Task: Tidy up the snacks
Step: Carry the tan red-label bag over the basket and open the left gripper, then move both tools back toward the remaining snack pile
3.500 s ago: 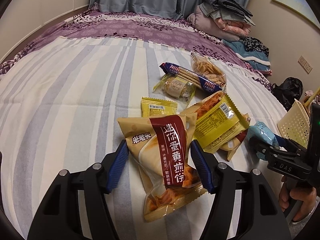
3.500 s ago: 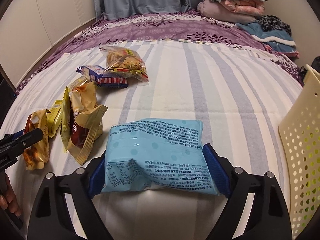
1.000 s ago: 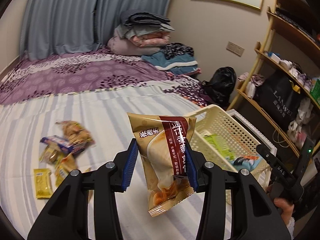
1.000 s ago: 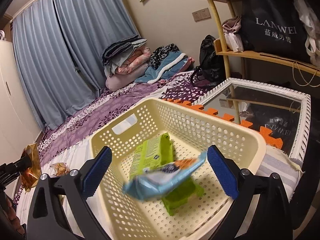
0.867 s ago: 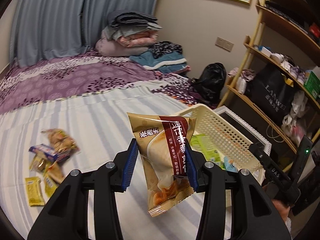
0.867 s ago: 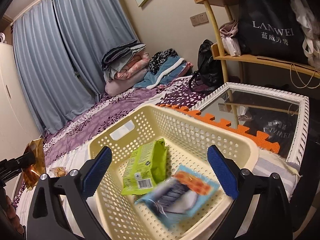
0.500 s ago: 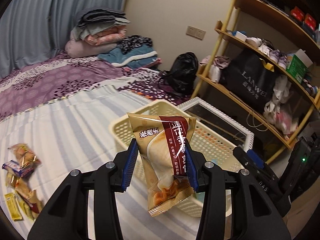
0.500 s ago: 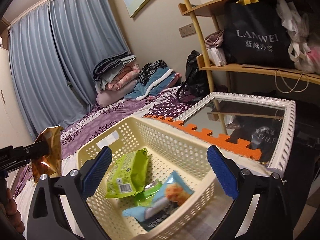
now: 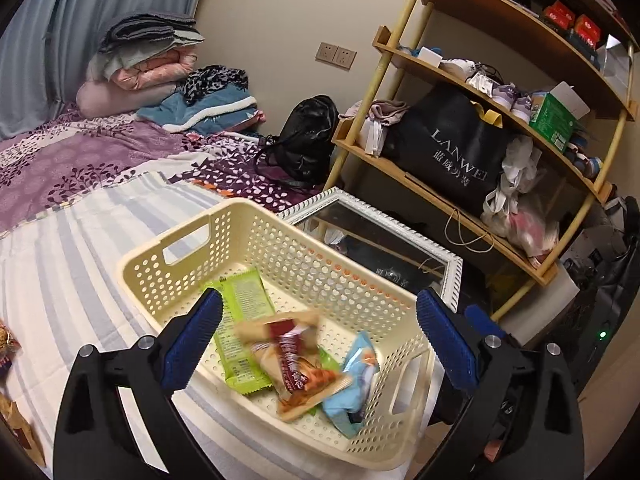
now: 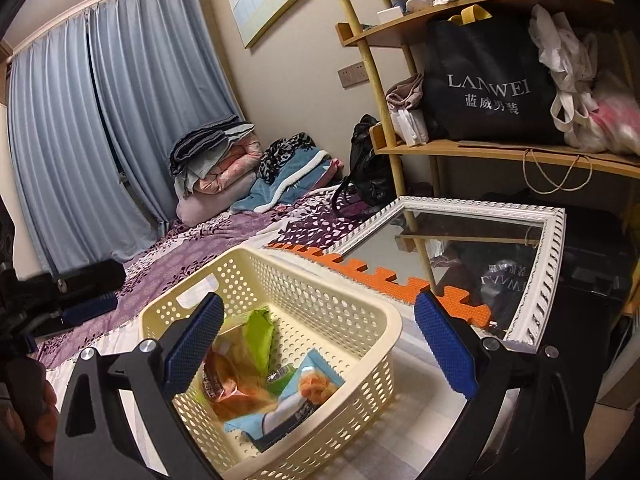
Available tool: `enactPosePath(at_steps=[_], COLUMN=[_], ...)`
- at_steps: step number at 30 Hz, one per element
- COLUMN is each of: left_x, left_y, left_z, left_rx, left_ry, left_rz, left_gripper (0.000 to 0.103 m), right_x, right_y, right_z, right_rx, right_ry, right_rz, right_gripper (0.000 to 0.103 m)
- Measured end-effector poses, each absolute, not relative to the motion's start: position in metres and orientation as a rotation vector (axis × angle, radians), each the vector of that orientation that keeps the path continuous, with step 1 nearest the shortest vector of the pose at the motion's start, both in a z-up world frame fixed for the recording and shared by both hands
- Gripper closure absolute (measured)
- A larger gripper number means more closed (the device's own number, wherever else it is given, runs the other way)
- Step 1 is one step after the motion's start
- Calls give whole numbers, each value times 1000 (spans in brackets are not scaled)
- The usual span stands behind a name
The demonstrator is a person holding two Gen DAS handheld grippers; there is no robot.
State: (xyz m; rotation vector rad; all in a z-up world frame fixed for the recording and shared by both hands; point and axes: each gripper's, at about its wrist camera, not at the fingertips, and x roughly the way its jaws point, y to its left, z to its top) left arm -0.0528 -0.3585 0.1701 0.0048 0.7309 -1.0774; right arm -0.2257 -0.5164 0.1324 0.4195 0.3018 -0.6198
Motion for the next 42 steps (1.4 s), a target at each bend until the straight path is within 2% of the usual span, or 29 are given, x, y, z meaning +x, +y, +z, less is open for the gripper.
enactPosePath(at_steps=[42], left_x=[-32], left_y=[-210], left_z=[199], left_rx=[-112], left_ry=[634], left_rz=[-835], left_gripper=[4], right_x=[-181], right_y=[-413], right_z=[161], right_rx=[247], right_ry=[363], right_rz=[-394], right_gripper=[7])
